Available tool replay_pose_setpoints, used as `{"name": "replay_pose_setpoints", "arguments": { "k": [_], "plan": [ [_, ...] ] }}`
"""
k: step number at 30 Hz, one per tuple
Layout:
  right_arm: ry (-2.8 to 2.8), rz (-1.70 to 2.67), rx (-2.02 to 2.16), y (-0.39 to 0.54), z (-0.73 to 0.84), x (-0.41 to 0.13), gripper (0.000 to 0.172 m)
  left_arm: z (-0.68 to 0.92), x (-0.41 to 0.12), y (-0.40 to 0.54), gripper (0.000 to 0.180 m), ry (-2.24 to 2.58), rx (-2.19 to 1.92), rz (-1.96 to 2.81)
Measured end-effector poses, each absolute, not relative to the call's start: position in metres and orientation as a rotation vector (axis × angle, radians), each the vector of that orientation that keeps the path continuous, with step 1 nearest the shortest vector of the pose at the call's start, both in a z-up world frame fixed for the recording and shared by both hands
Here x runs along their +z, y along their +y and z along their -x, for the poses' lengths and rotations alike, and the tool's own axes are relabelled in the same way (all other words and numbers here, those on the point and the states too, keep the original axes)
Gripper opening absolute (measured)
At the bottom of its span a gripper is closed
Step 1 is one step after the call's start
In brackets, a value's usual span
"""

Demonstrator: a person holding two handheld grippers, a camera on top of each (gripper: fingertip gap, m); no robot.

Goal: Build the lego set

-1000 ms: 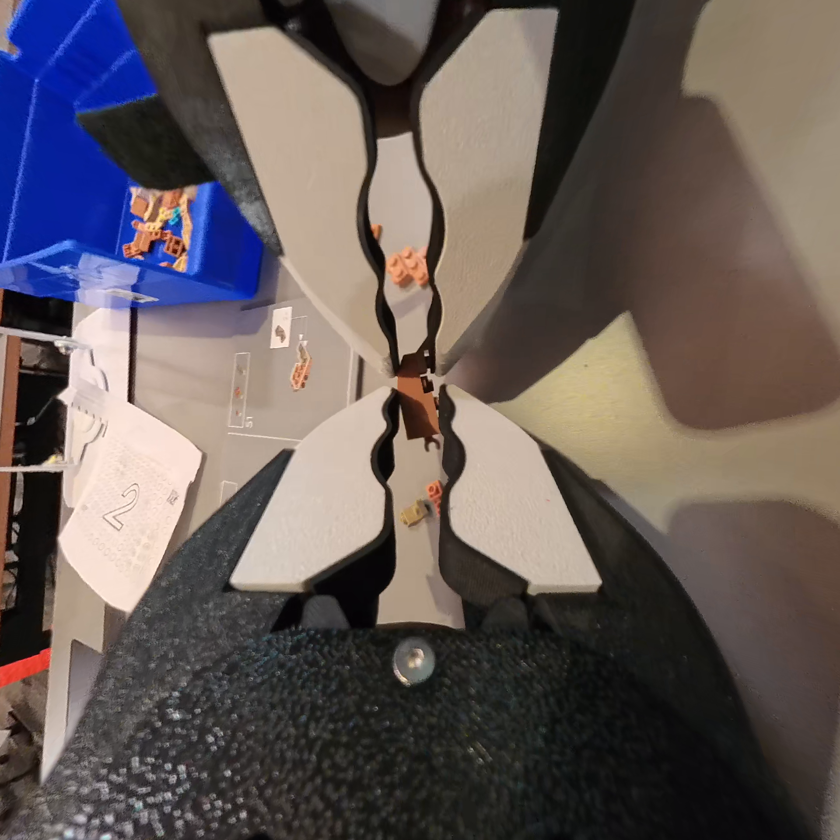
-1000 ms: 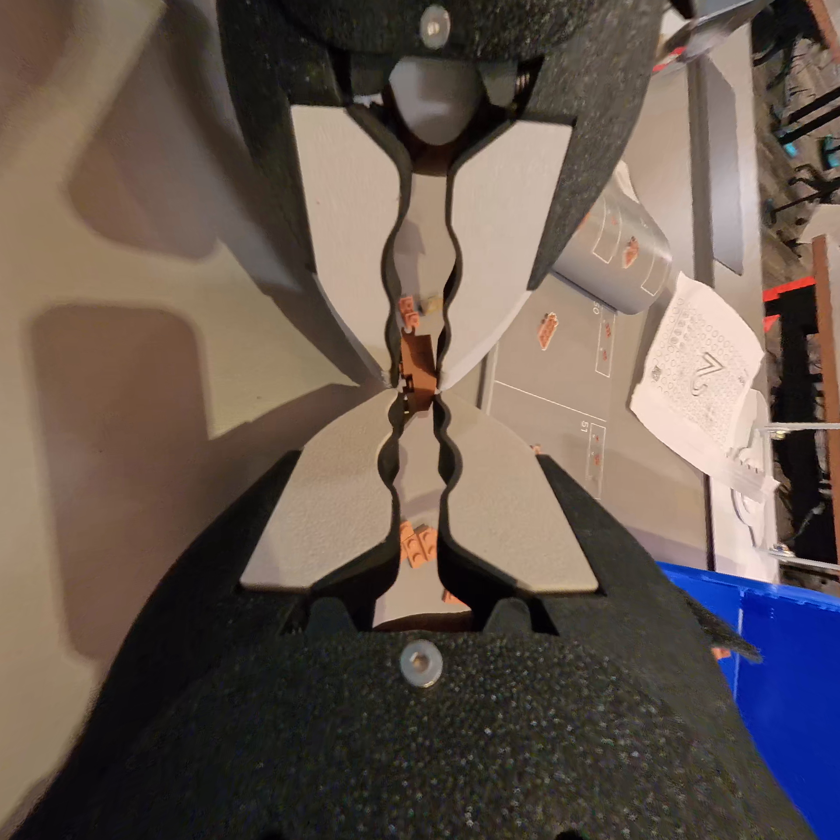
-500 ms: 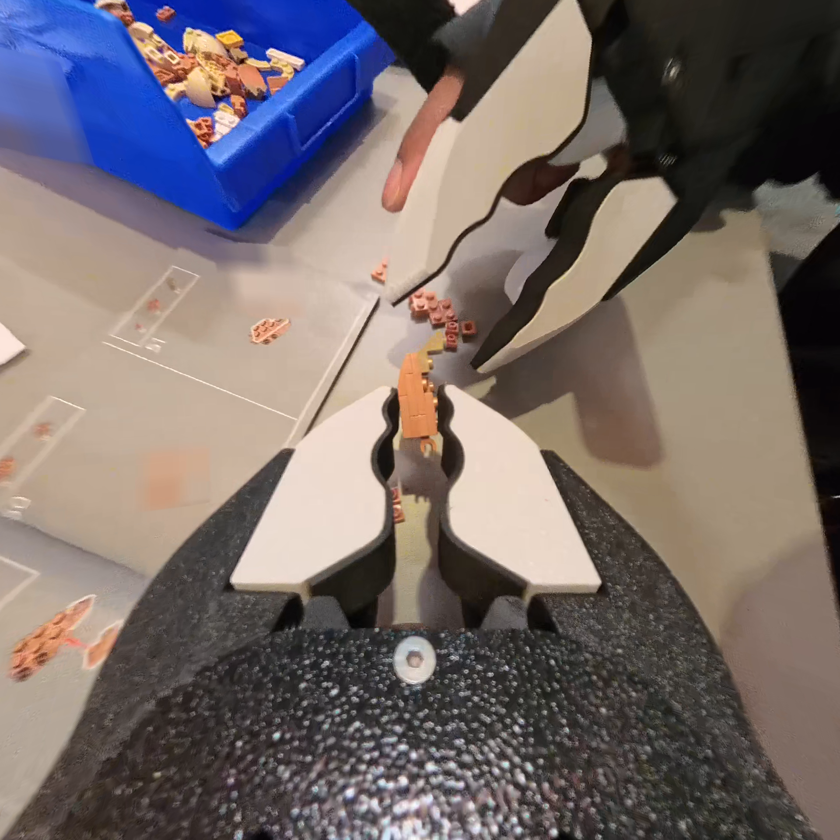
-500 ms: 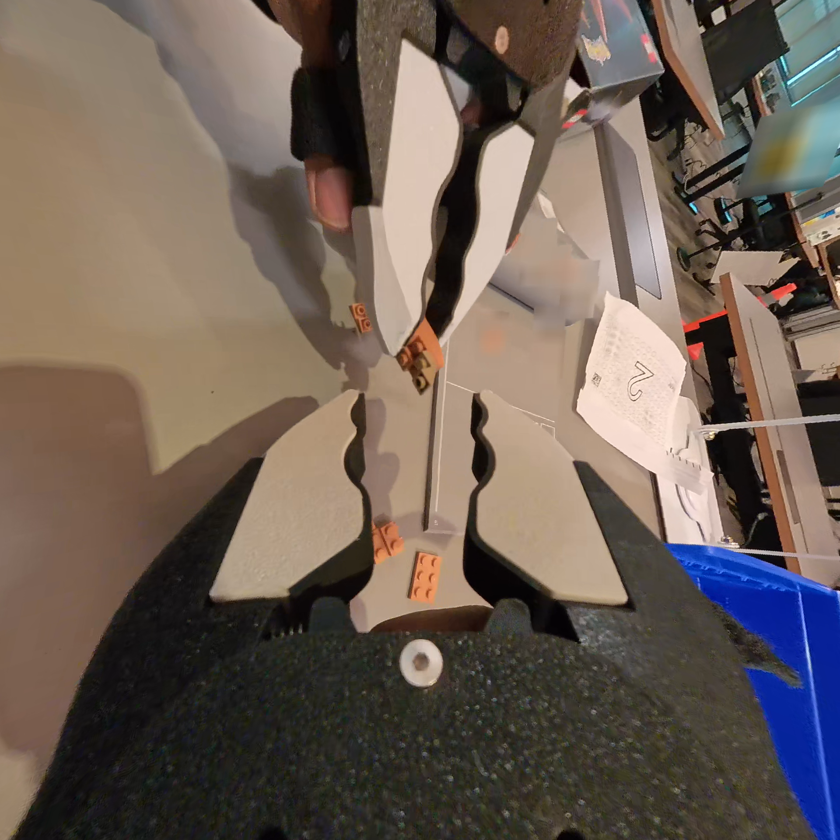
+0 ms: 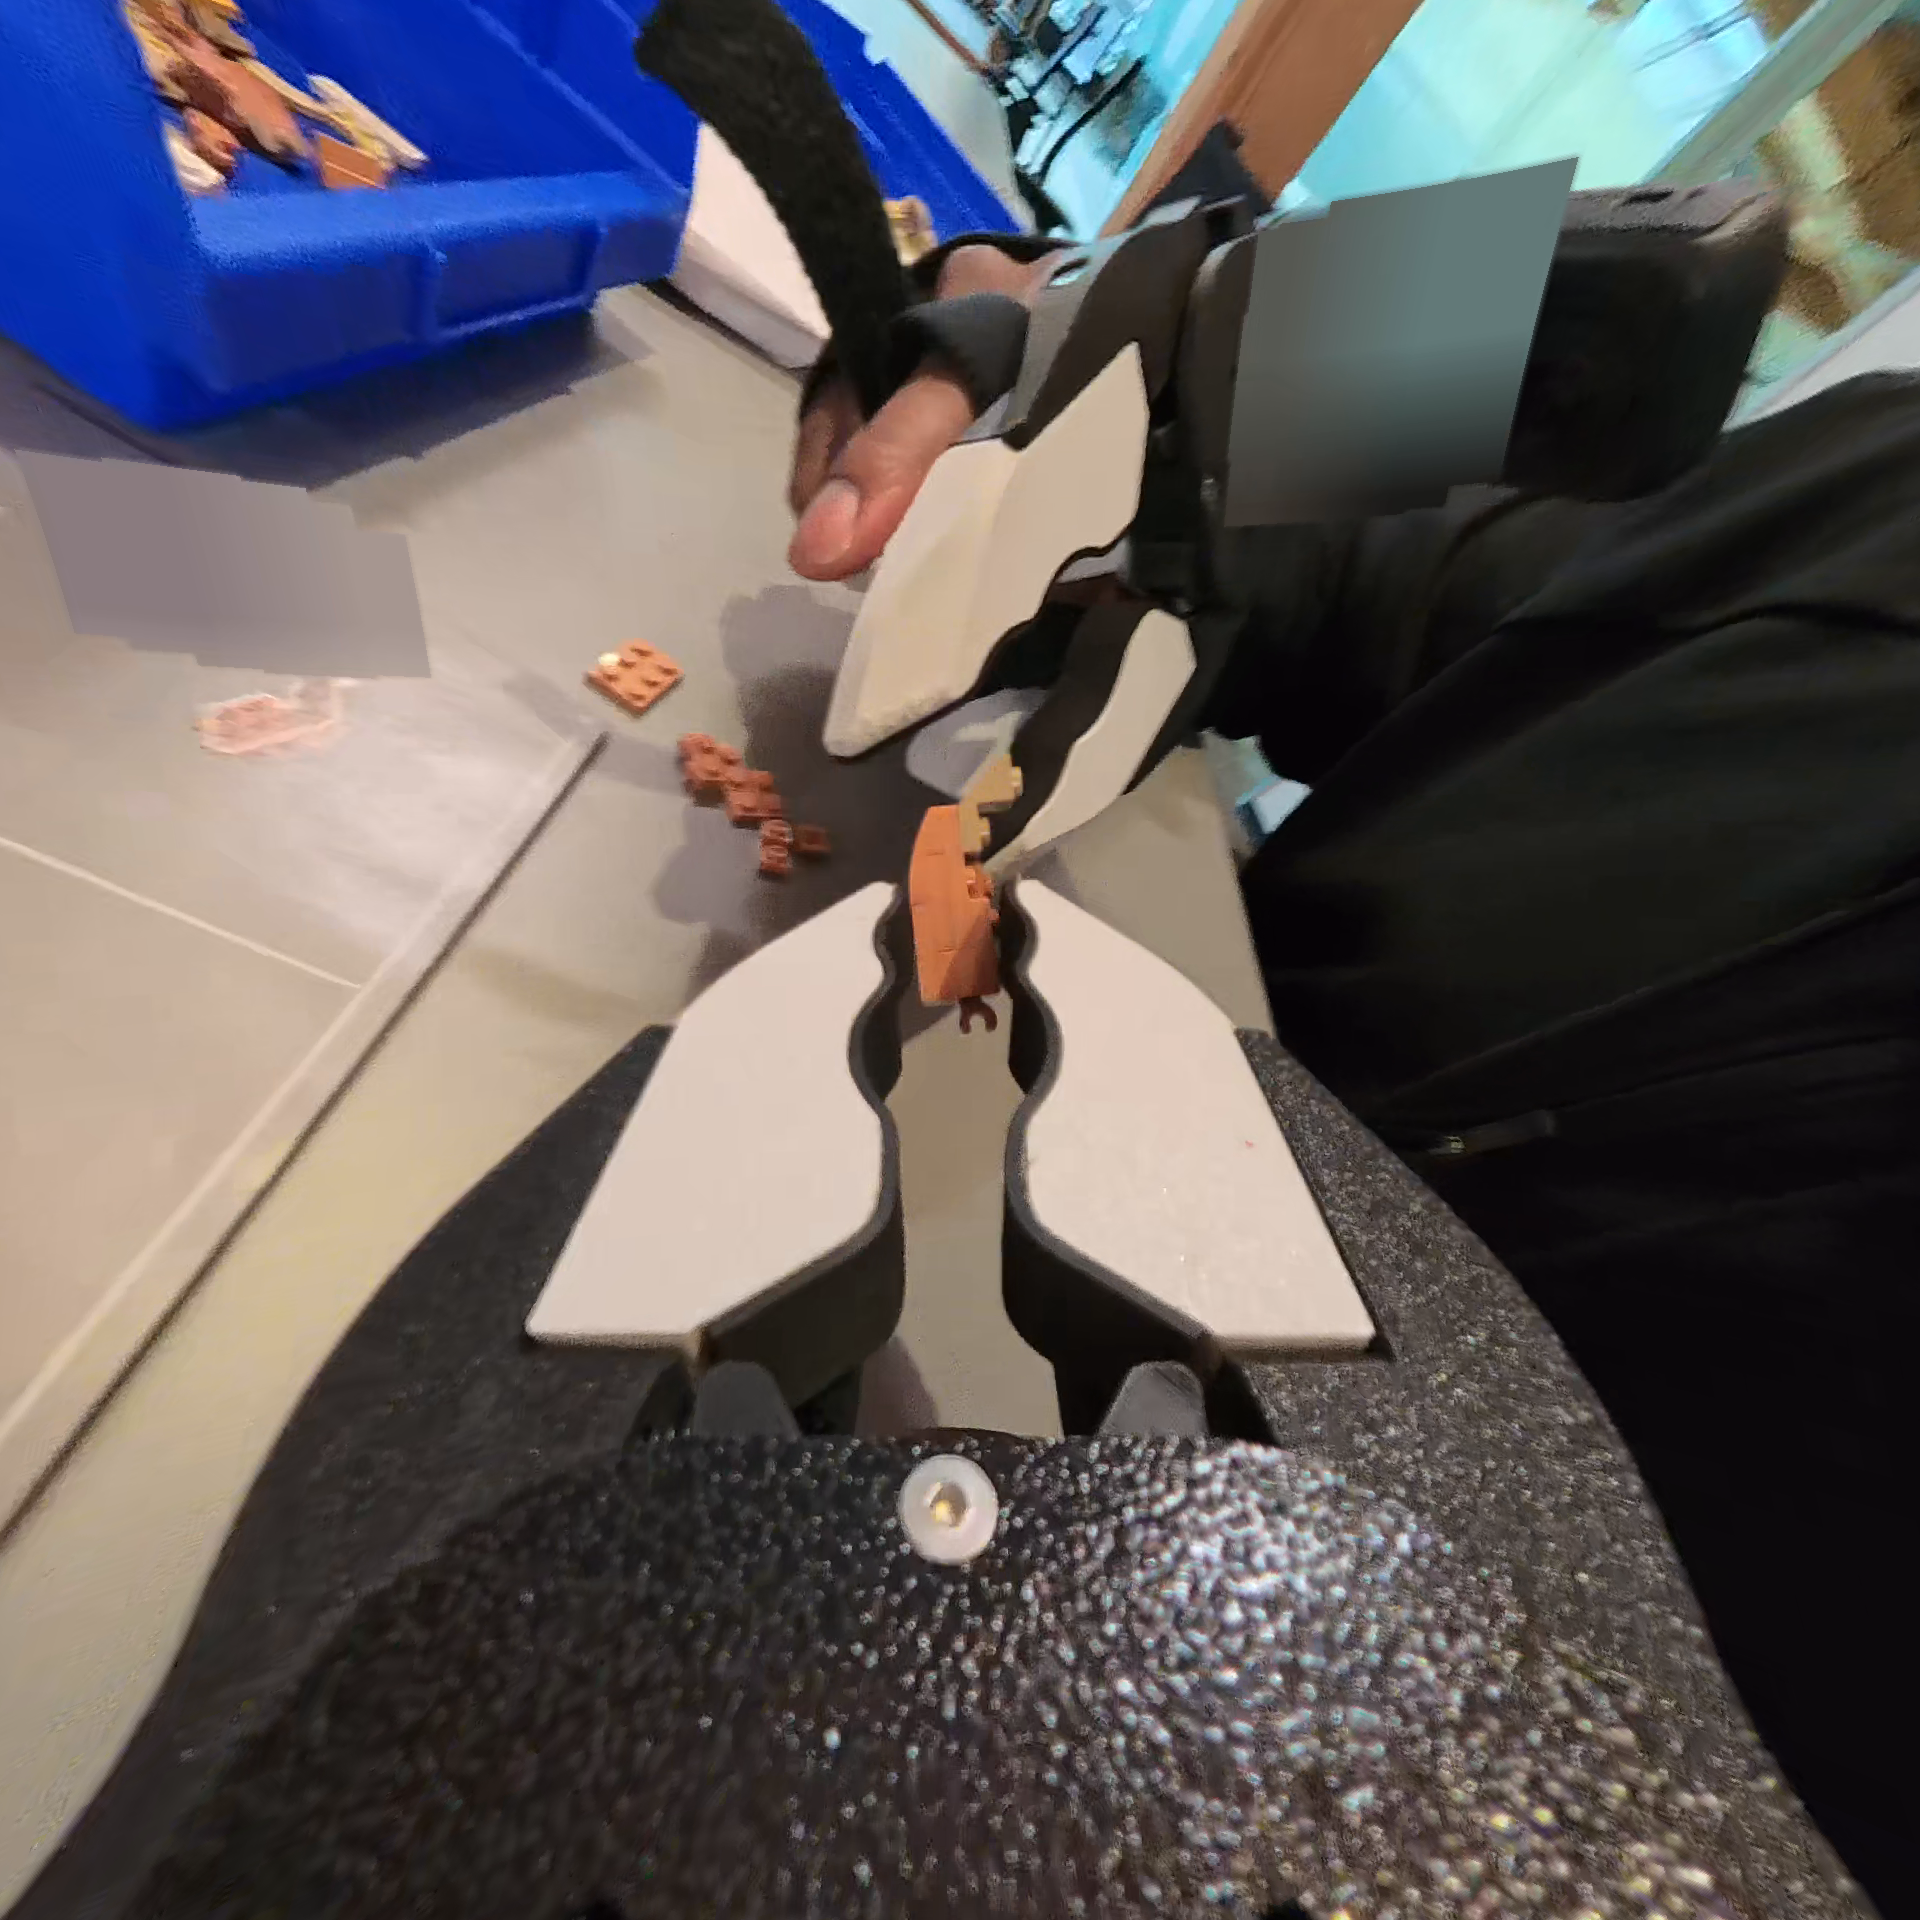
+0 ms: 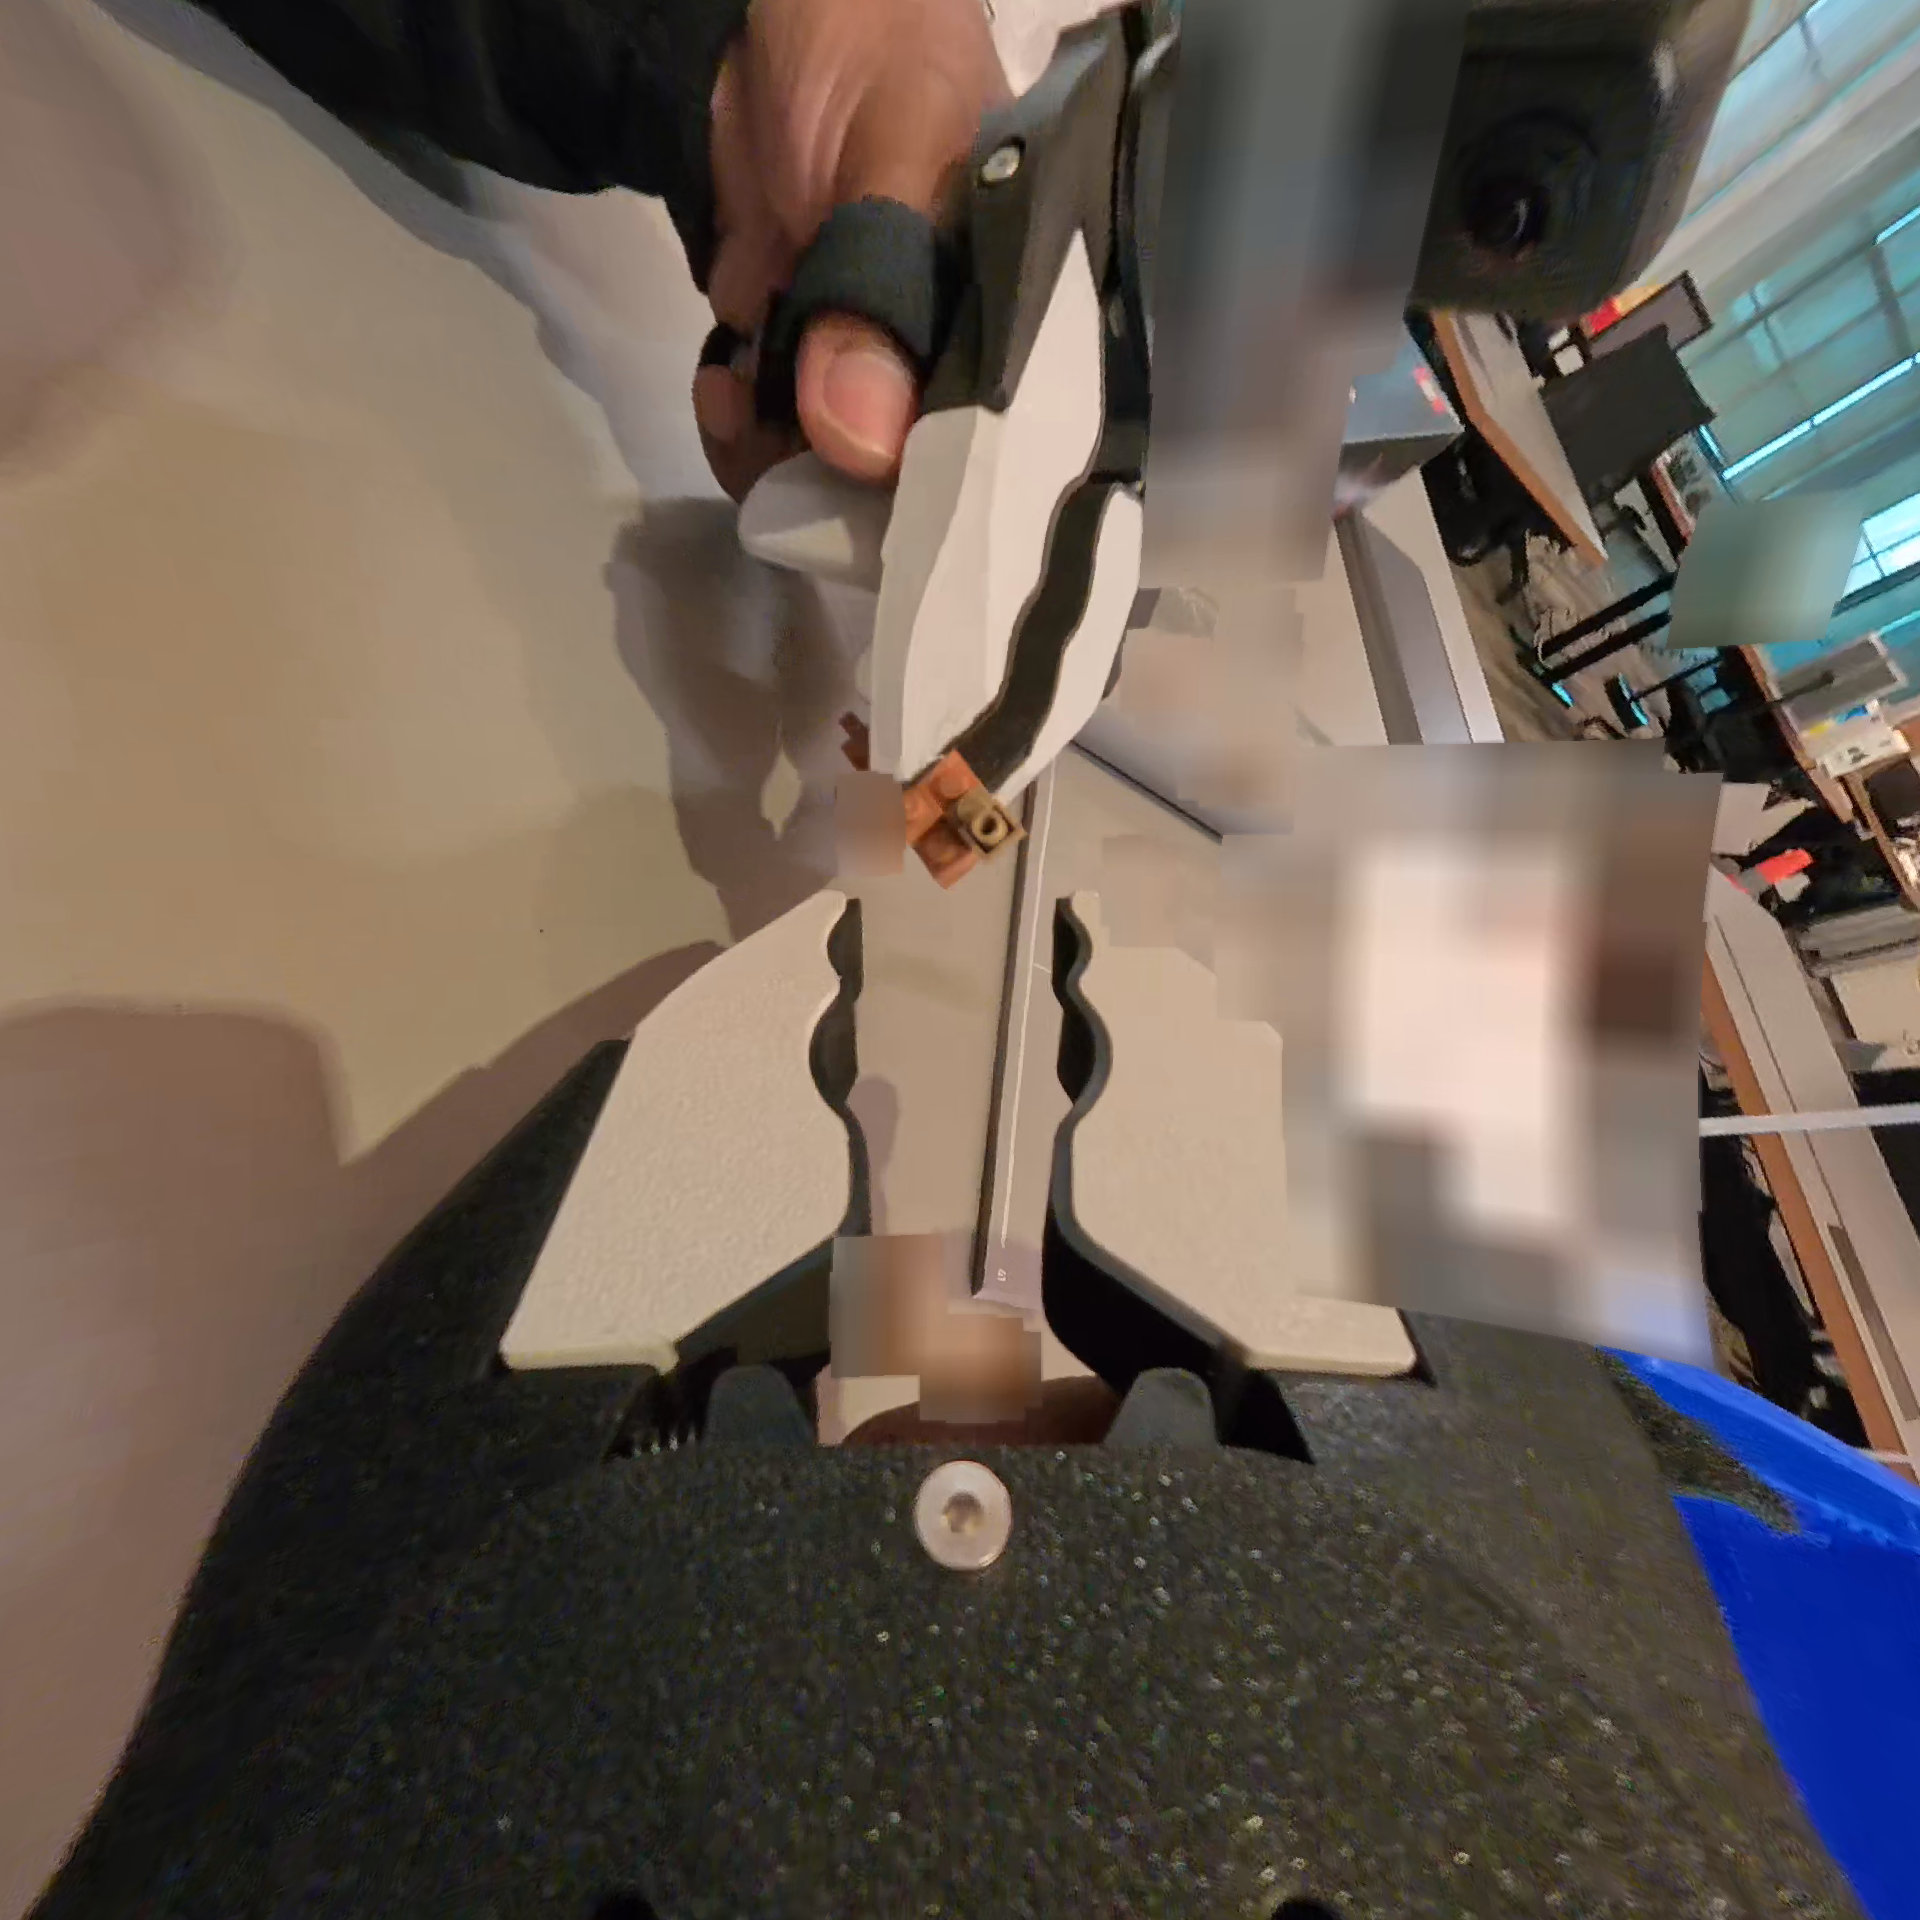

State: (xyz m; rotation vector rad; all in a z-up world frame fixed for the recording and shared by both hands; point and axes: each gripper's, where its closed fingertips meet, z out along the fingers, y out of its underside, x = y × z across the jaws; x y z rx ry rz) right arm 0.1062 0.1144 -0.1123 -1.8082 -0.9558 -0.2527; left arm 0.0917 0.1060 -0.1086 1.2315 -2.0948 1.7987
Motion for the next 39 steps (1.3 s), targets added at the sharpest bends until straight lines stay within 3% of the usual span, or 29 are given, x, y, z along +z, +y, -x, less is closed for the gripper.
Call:
{"name": "replay_pose_setpoints", "arguments": {
  "k": [16, 22, 31, 39],
  "plan": [
    [-1.063, 1.727, -0.128, 0.104, -0.083, -0.120, 0.019, -0.077, -0.117, 0.088, 0.015, -2.000, 1.687, -1.133],
    [-1.009, 1.805, -0.110, 0.106, -0.087, -0.129, 0.018, -0.083, -0.116, 0.098, 0.029, -2.099, 1.707, -1.175],
    [-0.775, 2.180, 0.040, 0.107, -0.094, -0.160, 0.018, -0.080, -0.143, 0.173, 0.032, -2.642, 1.277, -1.404],
    [-0.771, 2.235, 0.045, 0.108, -0.090, -0.175, 0.018, -0.087, -0.167, 0.179, 0.024, -2.965, 1.015, -1.307]
  ]
}}
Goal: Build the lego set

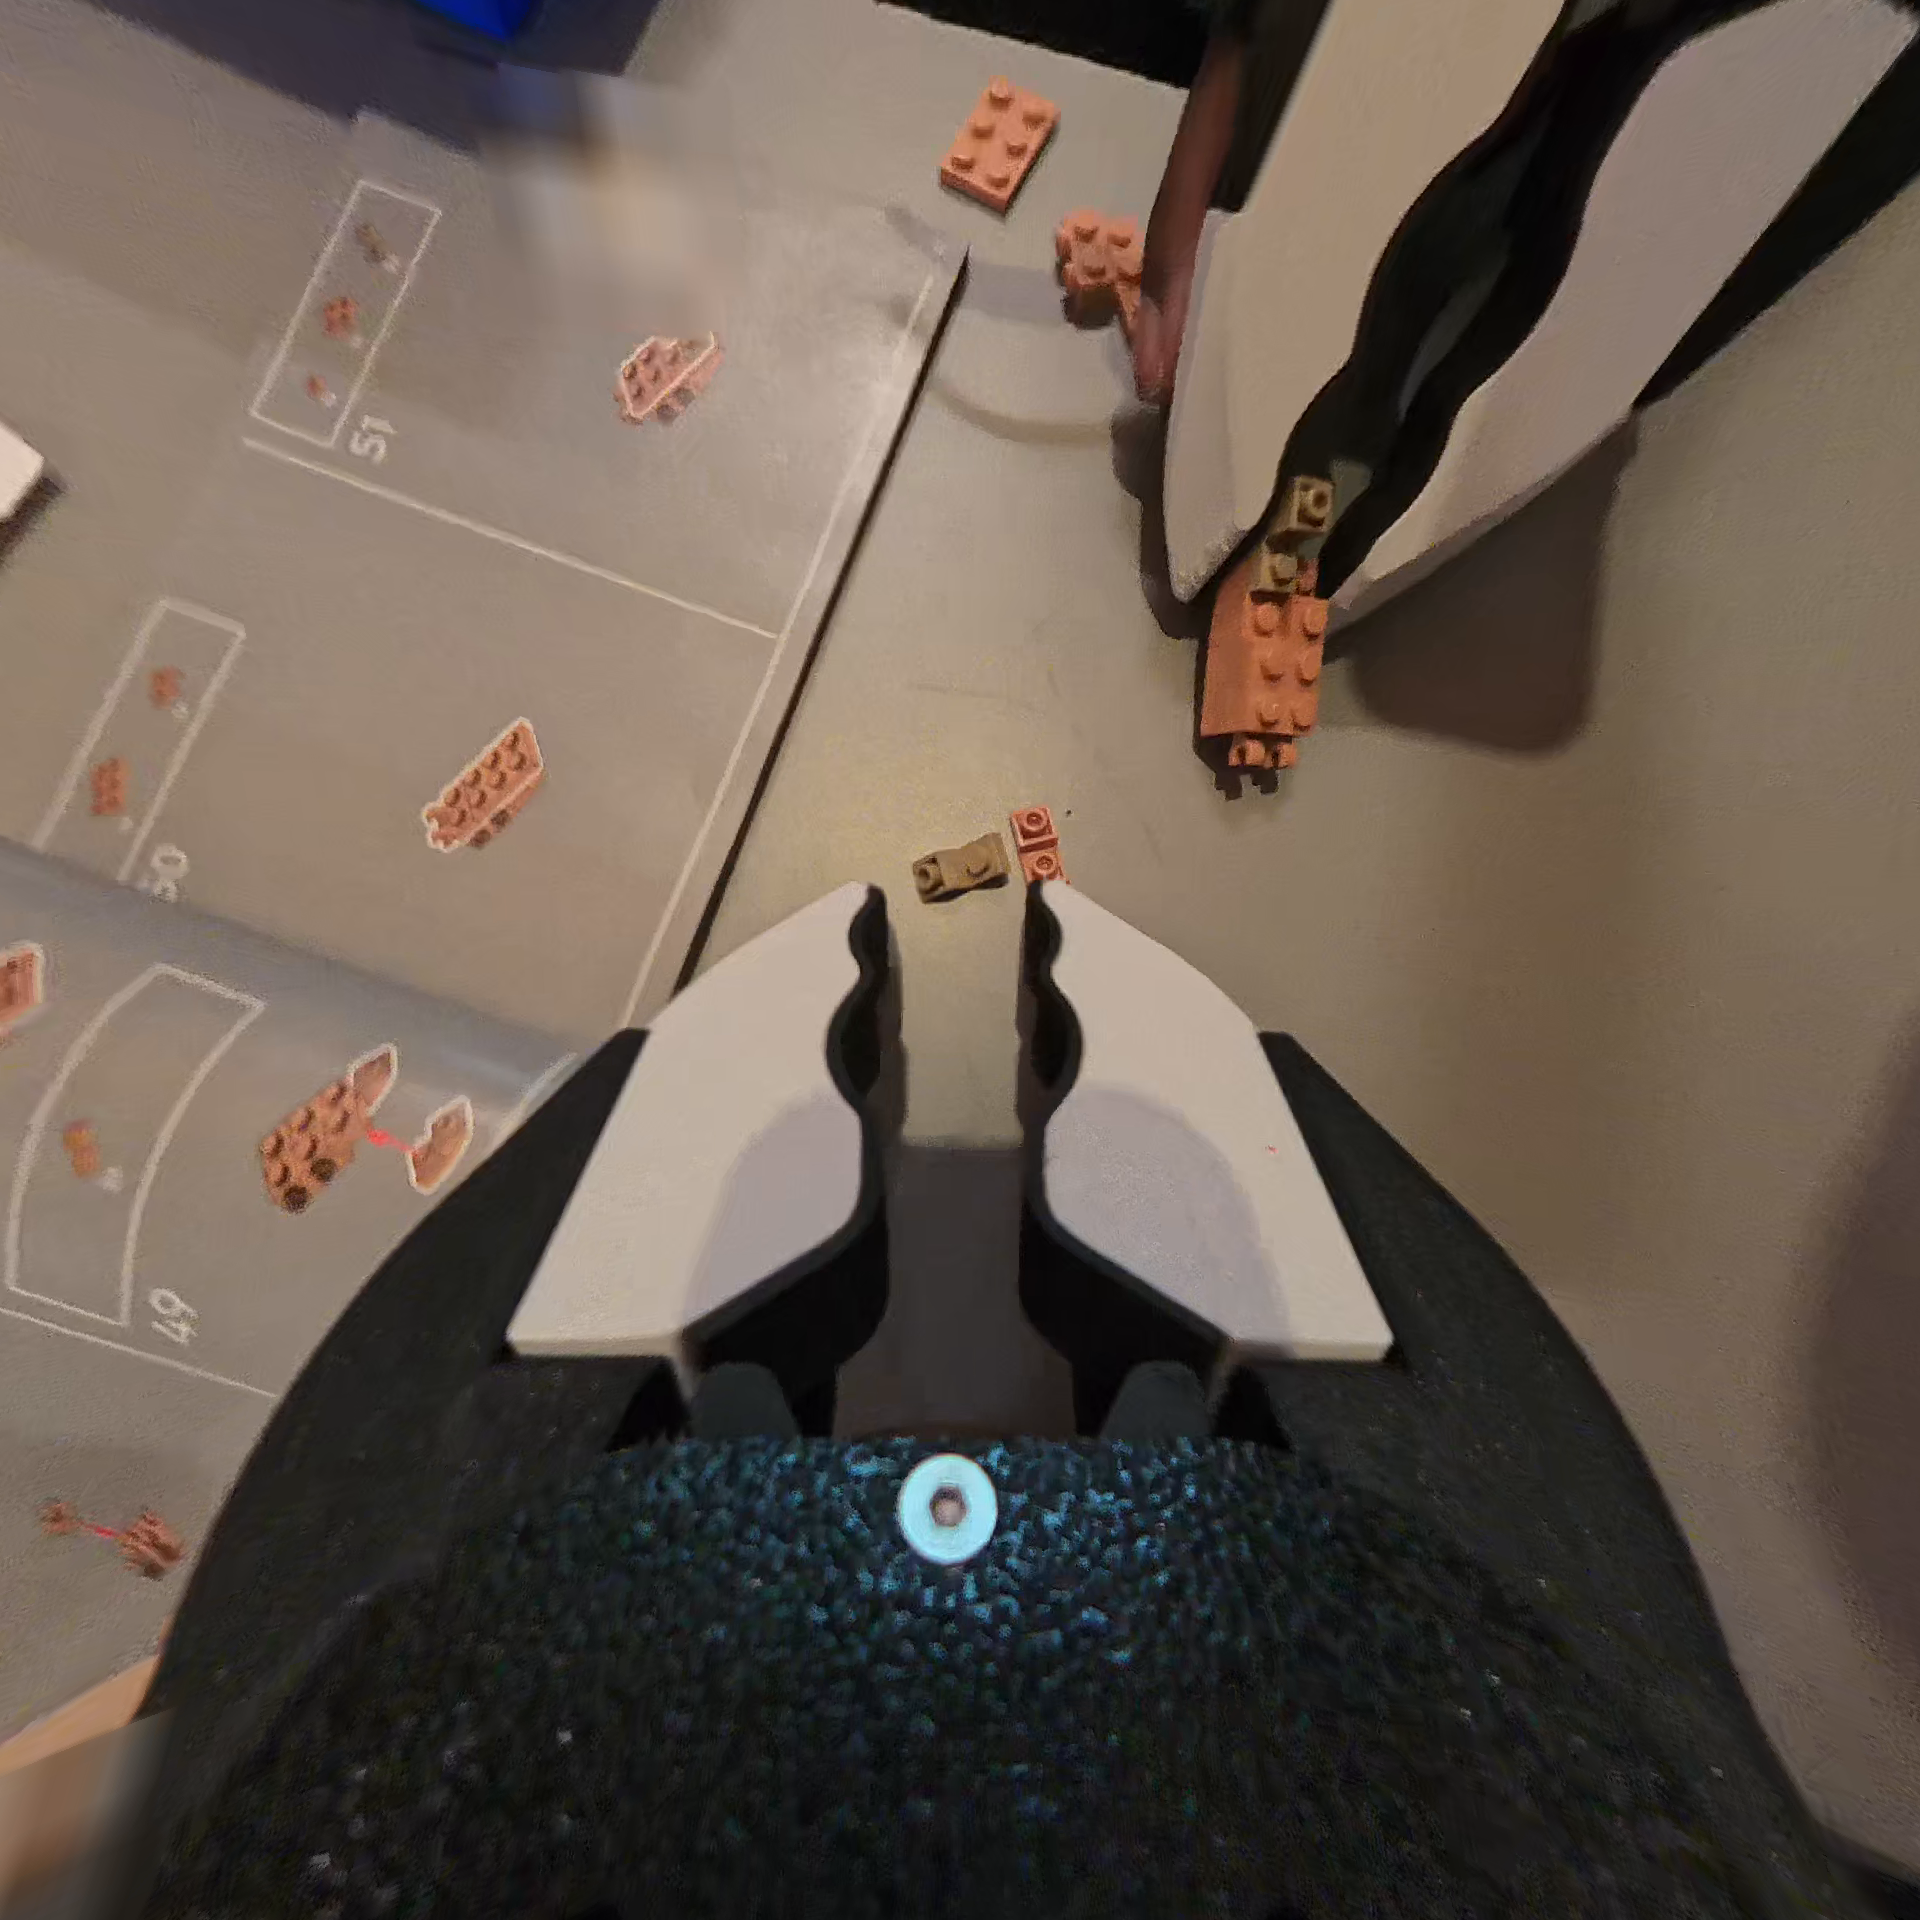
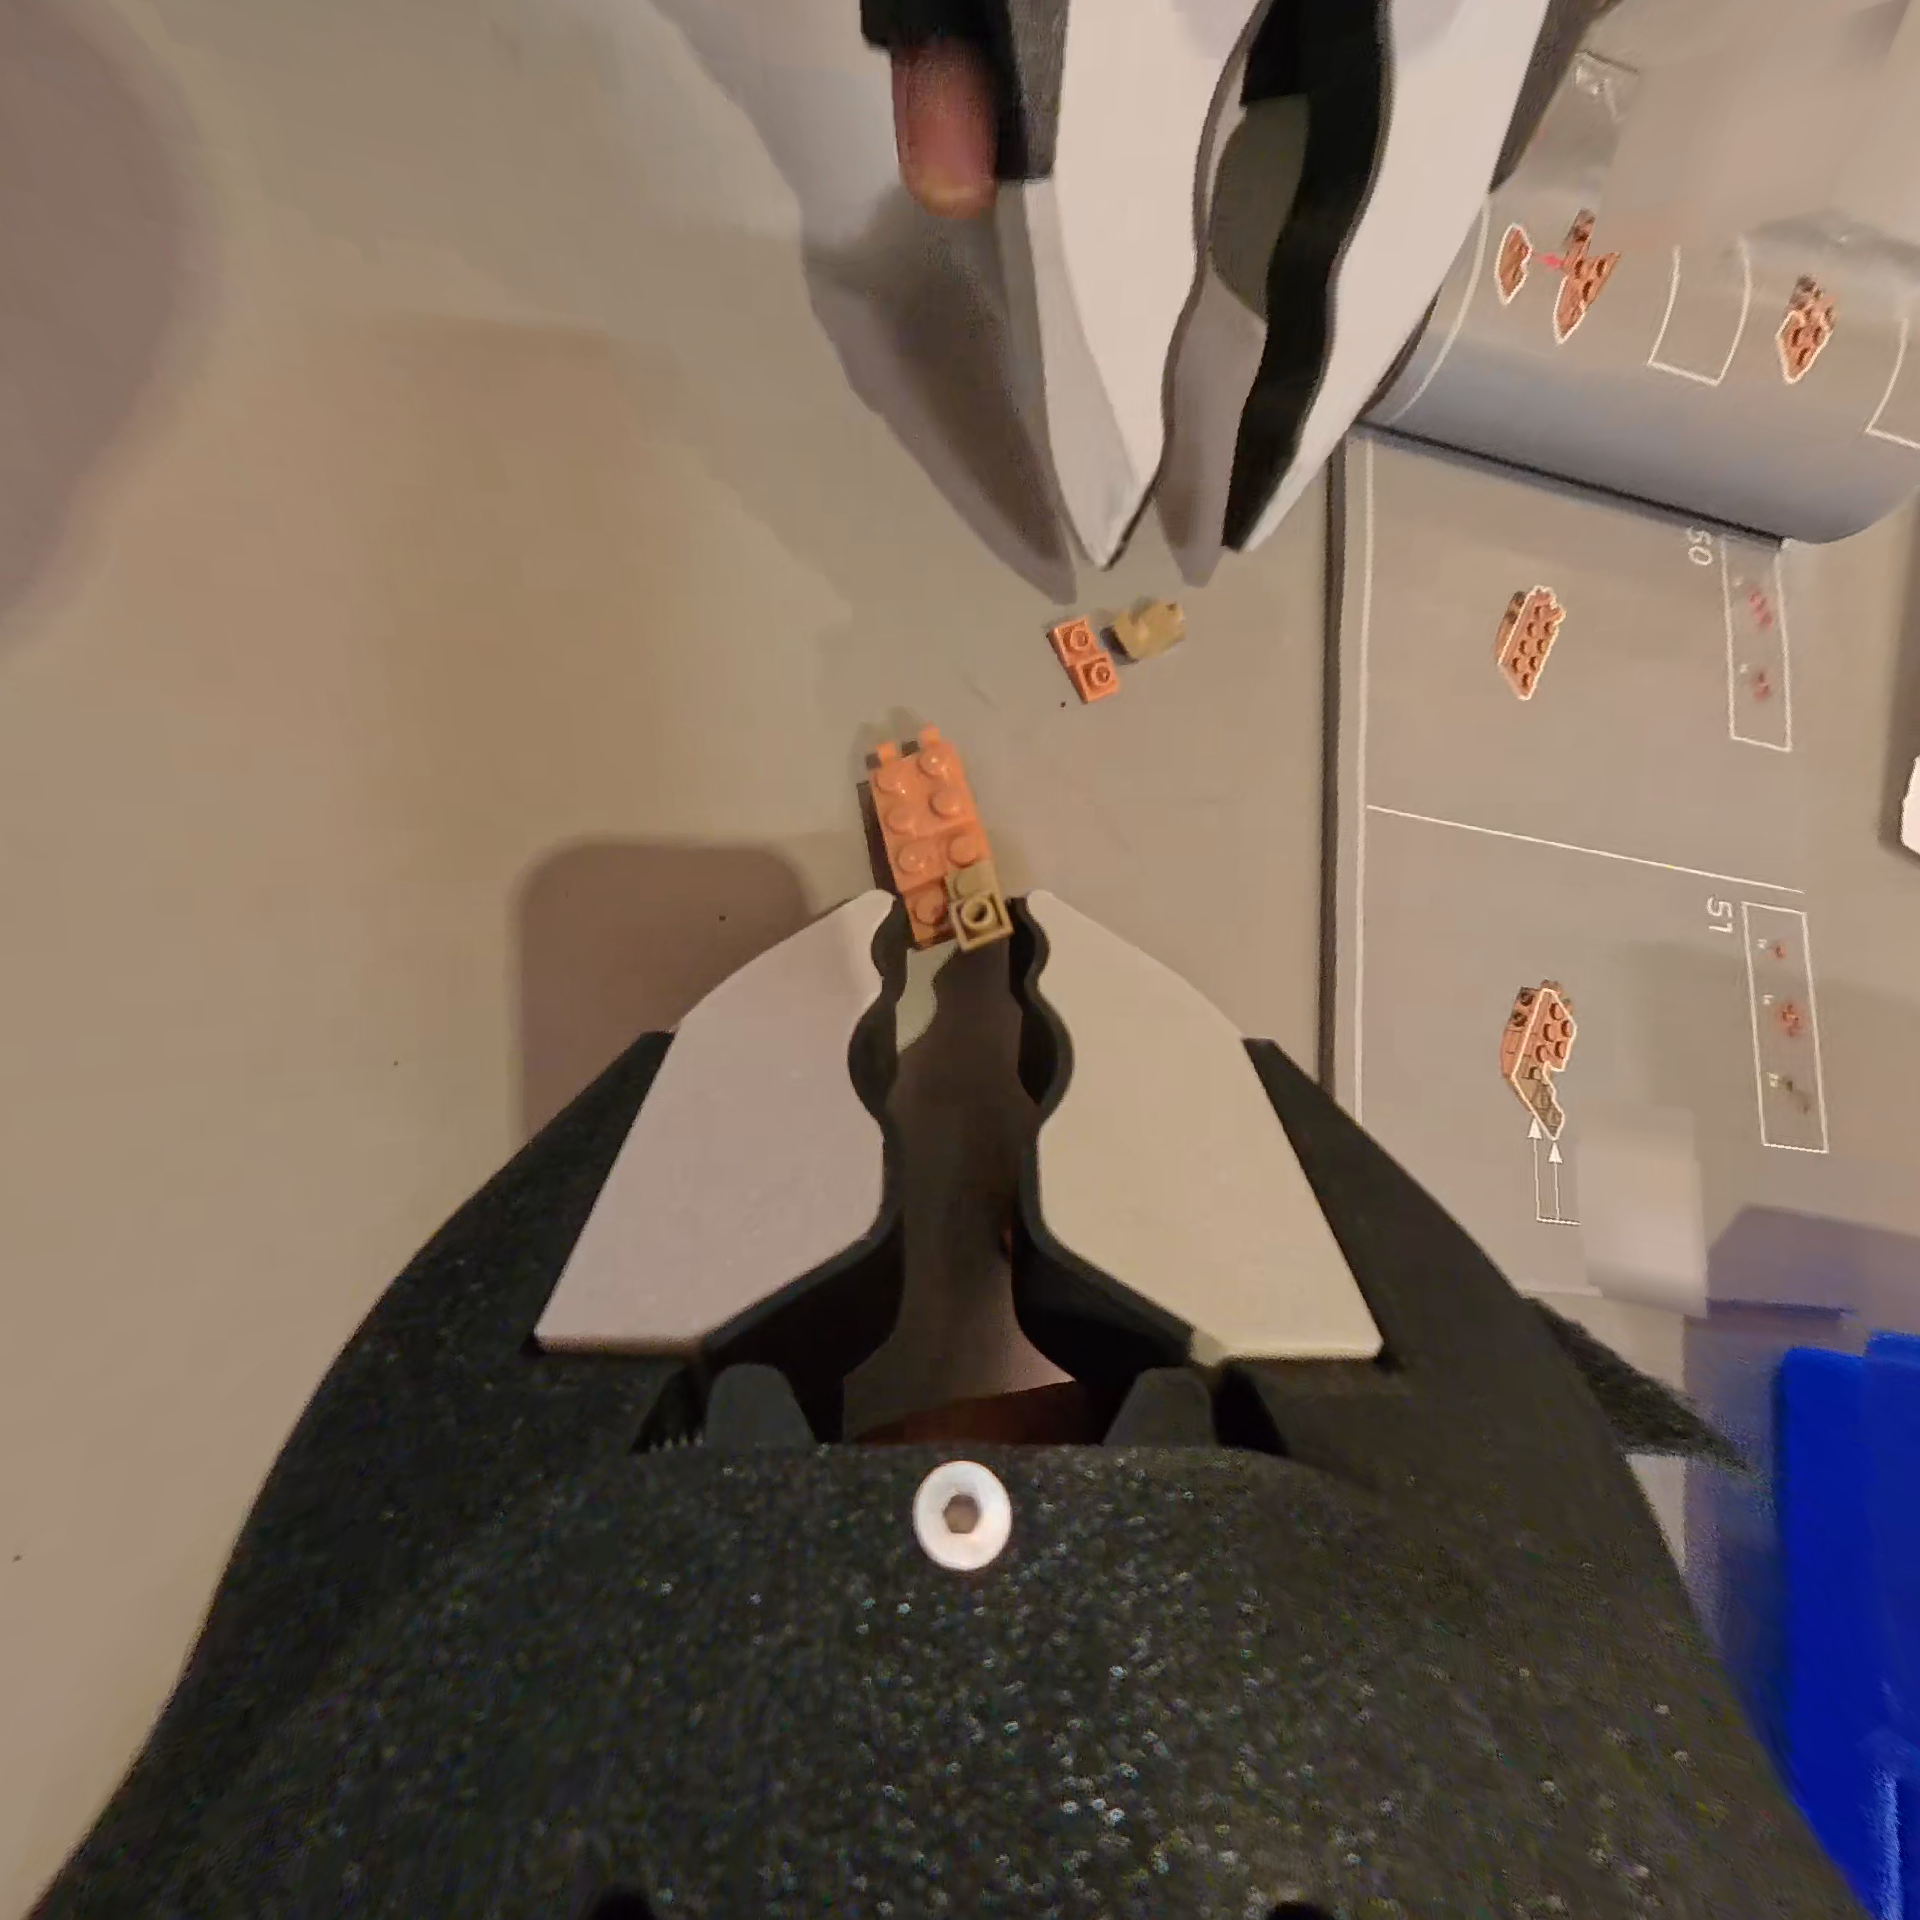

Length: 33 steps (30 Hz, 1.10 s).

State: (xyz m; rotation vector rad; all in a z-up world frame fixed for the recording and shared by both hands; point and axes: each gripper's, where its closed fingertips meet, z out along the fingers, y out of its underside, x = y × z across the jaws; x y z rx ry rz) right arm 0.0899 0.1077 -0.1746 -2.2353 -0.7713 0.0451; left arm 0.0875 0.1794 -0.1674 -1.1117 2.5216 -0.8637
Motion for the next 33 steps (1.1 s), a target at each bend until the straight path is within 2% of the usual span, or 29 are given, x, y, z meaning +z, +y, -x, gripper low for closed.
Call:
{"name": "replay_pose_setpoints", "arguments": {
  "k": [3, 12, 18, 25, 33],
  "plan": [
    [-0.771, 2.231, 0.046, 0.108, -0.090, -0.174, 0.019, -0.091, -0.169, 0.180, 0.021, 2.518, -0.760, 0.926],
    [-0.839, 2.254, 0.041, 0.101, -0.092, -0.173, 0.037, -0.095, -0.171, 0.177, 0.021, 2.499, -0.638, 0.618],
    [-0.866, 2.245, 0.019, 0.098, -0.097, -0.169, 0.037, -0.094, -0.177, 0.173, 0.007, 2.519, -0.654, 0.583],
    [-0.884, 2.282, 0.041, 0.092, -0.098, -0.175, 0.033, -0.094, -0.174, 0.167, 0.000, 2.526, -0.721, 0.642],
    [-1.005, 2.282, 0.126, 0.079, -0.073, -0.176, 0.031, -0.093, -0.164, 0.173, 0.000, 2.497, -0.775, 0.750]
  ]
}}
